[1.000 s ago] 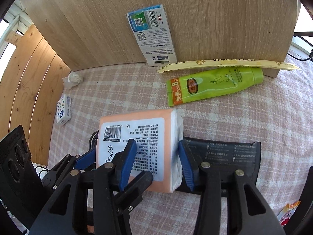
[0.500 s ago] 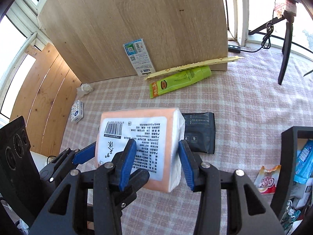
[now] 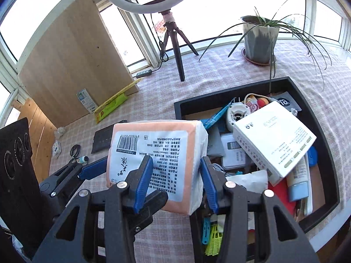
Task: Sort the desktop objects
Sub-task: 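Carry the package to the black bin and open the right tool, then move the right tool back over the table items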
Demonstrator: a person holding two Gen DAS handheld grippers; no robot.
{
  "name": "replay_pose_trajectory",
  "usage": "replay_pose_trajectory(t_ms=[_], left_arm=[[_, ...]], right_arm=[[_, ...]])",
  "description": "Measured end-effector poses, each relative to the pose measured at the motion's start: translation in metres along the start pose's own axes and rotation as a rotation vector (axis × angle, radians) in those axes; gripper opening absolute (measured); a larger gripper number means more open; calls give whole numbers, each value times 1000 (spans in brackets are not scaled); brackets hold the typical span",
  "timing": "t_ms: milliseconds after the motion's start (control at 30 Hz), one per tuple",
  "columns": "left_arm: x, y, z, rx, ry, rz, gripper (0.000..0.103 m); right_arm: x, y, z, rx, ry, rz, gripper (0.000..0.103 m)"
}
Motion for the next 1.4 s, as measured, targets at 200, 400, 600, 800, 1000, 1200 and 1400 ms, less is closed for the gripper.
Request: replay_pose_trajectory(t_ms=[200,400,600,800,1000,1200,1400], left_arm=[[-4,-79,28,83,37,88,84],[-5,-120,50,75,76,164,81],[-10,-104,44,20,47,156,81],[-8,-62,25,-50,22,110,81],[0,0,-4,-133,9,66,81],[17,91,-37,-257,3,-33,81],[43,187,-79,-375,-10,-193,80]], right_arm=[[8,-88,-37,89,-20,88,44],[15,-149,-60,158,-26,150,44],[9,-171,-75,244,-68,146,51],[1,-150,-73,208,-81,125,51],[-6,-103,-53,133,-71,56,52],[-11,-41,-27,15,-31,-37,52],[-9,24,3,-35,20,-160,52]])
Point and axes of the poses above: each gripper's, at about its wrist camera, not at the fingertips, and z roughly the way its jaws point, y to its left, x to its underside, the point moved 6 cm from there along z, roughly the way its jaws point, and after that the axes turned 1 degree about x, right-handed, at the moved point
